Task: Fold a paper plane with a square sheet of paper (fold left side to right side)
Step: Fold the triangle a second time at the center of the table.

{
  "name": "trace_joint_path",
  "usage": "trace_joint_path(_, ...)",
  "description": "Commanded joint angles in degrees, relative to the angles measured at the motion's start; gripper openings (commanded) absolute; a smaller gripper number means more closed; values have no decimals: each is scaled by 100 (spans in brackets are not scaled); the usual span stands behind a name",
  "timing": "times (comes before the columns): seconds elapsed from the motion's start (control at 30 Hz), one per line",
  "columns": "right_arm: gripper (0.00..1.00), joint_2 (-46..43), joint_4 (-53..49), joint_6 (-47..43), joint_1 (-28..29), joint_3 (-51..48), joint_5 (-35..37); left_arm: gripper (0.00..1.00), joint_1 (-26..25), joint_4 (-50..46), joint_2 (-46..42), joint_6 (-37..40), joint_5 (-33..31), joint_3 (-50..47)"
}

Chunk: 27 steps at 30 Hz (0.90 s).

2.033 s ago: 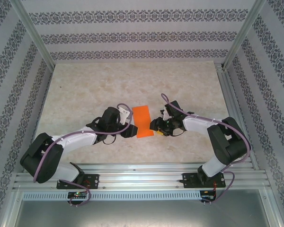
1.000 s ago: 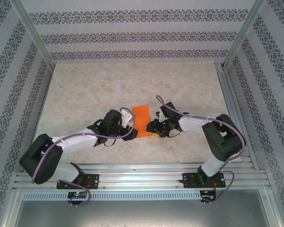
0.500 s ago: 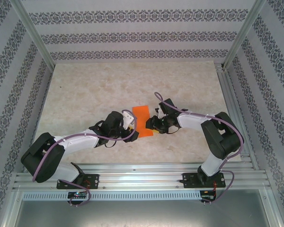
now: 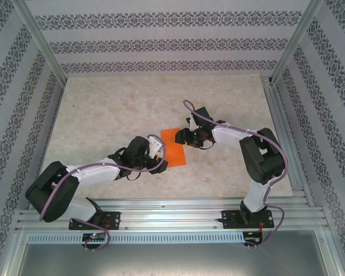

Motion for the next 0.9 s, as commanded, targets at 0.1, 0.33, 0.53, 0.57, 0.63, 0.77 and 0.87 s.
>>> trace_joint_path(0.1,57,768,394,-717,-155,951,-85,56,-74,337,-177,-11,-133,-131)
trace_joint_path(0.33,57,1370,200,-843,-202,1689,-129,56,-79,267,-235,-2,-168,-122)
trace_joint_path(0.53,58,1441,113,-860,-207,1664,-170,56,-75,232,-255,21,-204,-123)
trace_joint_path(0.57,58,1441,107,-872,-212,1643,-138,56,-77,223,-253,25,-204,-109)
trace_joint_path(0.63,59,1414,120,-895,-226,1607,-27,56,-80,206,-248,33,-202,-98)
trace_joint_path(0.77,62,1401,186,-880,-290,1613,37,56,-75,190,-241,41,-205,-94)
trace_joint_path(0.87,63,1457,150,-894,-290,1674,12,56,-74,192,-230,41,-200,-86)
